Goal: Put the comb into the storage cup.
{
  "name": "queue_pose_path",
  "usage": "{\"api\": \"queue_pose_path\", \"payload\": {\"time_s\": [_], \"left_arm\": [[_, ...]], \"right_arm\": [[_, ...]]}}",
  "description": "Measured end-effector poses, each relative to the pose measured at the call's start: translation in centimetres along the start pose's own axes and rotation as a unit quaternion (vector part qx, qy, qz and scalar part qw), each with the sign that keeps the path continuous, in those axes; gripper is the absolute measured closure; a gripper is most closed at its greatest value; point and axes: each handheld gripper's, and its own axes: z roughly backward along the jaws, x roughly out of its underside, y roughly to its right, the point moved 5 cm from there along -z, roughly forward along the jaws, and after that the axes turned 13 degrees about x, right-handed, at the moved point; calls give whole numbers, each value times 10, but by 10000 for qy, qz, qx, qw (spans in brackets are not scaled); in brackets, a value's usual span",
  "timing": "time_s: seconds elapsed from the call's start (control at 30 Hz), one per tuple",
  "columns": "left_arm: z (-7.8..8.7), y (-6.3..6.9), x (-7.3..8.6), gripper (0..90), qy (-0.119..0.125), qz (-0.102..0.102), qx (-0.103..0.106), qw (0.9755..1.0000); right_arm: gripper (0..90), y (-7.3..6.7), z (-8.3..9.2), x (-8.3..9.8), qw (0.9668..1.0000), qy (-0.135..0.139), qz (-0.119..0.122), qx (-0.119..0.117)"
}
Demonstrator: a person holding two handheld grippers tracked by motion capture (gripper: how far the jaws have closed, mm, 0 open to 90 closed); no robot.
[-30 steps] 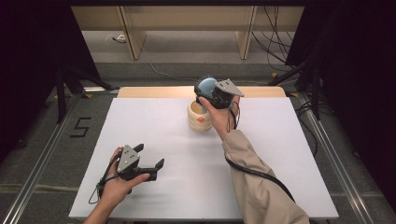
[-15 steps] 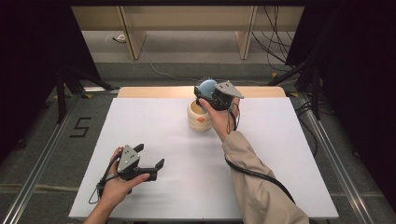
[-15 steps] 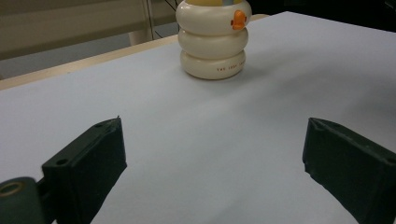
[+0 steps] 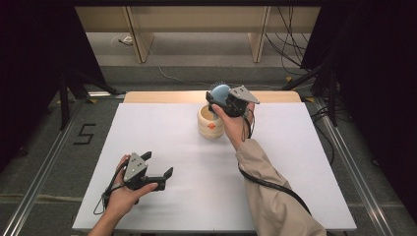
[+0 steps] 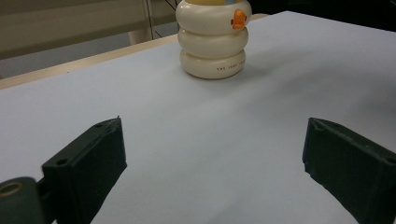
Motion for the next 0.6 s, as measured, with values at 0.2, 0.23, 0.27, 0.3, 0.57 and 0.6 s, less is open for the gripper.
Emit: {"api": "queue_pose_path", "payload": {"time_s": [0.2,0.23,0.27,0.3,0.57,0.6], "left_arm": [[0,0,0,56,-7,-13,-3,10000],[0,0,0,56,-8,-12,-2,10000],[0,0,0,56,-9,-13,-2,10000],[0,0,0,56,-9,-12,0,10000],[-1,0,0,56,-16,-7,3,10000],[-1,0,0,56,-16,-6,4,10000]], "right_arm": [[153,2,3,-3,10000,42,-17,-10],[147,3,4,-3,10000,40,0,-13],[137,3,4,-3,10000,30,15,-6],[126,4,4,-4,10000,27,13,-5],[71,6,8,-4,9999,-36,57,-148],[71,7,8,-4,9999,-39,57,-145]]}}
